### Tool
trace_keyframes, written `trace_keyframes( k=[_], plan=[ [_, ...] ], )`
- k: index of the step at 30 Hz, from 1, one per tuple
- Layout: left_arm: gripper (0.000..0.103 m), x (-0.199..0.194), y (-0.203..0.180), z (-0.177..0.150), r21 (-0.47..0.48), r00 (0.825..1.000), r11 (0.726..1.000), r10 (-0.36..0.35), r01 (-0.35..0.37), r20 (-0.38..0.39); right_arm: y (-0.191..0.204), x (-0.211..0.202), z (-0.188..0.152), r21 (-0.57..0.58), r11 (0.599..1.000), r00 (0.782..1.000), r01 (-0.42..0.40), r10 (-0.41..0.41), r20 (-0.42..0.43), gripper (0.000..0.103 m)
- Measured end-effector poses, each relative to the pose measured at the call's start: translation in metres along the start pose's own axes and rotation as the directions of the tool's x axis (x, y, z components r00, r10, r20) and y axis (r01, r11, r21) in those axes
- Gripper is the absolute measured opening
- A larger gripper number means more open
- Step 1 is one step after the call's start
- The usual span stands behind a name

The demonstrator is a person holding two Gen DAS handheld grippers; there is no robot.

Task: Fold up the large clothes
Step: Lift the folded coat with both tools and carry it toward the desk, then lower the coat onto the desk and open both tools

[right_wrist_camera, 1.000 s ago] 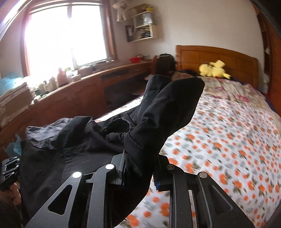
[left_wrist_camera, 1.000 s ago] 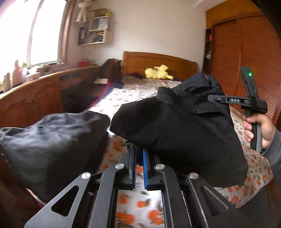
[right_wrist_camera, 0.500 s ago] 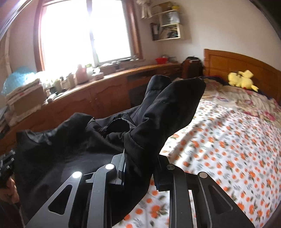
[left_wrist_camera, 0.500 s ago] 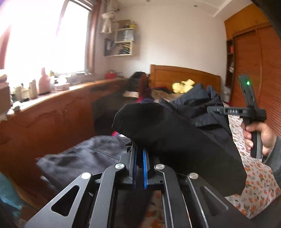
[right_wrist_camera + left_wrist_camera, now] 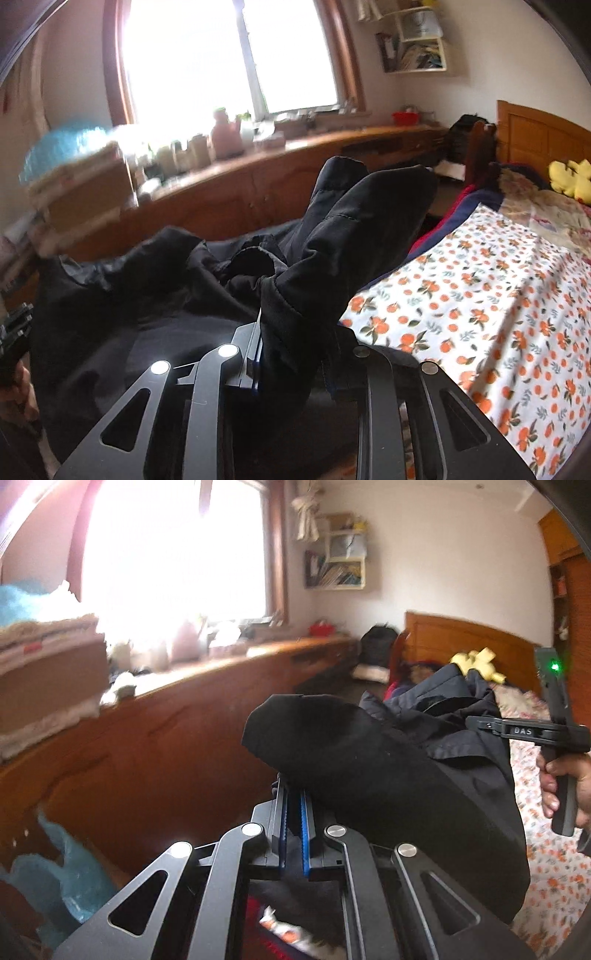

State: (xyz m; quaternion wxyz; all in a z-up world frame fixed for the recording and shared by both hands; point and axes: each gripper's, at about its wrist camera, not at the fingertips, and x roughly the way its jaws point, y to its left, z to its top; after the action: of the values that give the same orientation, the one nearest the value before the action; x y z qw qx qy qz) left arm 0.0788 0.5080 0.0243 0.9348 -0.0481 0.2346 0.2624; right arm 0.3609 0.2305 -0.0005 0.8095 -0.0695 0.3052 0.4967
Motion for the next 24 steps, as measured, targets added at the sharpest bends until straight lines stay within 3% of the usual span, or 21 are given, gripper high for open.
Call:
trace_keyframes(
  k=[4,8,11,13,18,24],
  plan=[
    [0.006,0.025,0.020,-0.033,-0.029,0.996,0.999,0.031,-0.033,-0.081,0.002,0.051,-0.039,-0.049,0.997,0.983,0.065,-0.072,-0.168,0.028],
    [0.008,0.027,0.037,-0.047,-0.103,0.996,0.995,-0.011,0.002,-0.090,-0.010,0.046,-0.051,-0.008,0.998,0.982,0.062,-0.063,-0.176,0.038],
    [0.013,0.026,0.032,-0.046,-0.074,0.996,0.997,0.023,-0.029,-0.084,-0.007,0.036,-0.051,-0.041,0.996,0.979,0.081,-0.087,-0.187,0.051],
    [0.014,0.019,0.031,-0.046,-0.059,0.997,0.997,0.038,-0.042,-0.072,-0.005,0.020,-0.052,-0.081,0.990,0.980,0.112,-0.123,-0.157,0.071],
    [0.014,-0.016,0.021,-0.039,-0.055,0.999,0.998,0.042,-0.042,-0.012,0.004,-0.009,-0.056,-0.111,0.989,0.989,0.095,-0.107,-0.106,0.071],
    [0.011,-0.040,-0.030,-0.012,0.024,0.998,0.999,-0.043,0.042,0.035,0.025,-0.035,-0.071,-0.144,0.988,0.996,0.053,-0.063,-0.065,0.067]
  ],
)
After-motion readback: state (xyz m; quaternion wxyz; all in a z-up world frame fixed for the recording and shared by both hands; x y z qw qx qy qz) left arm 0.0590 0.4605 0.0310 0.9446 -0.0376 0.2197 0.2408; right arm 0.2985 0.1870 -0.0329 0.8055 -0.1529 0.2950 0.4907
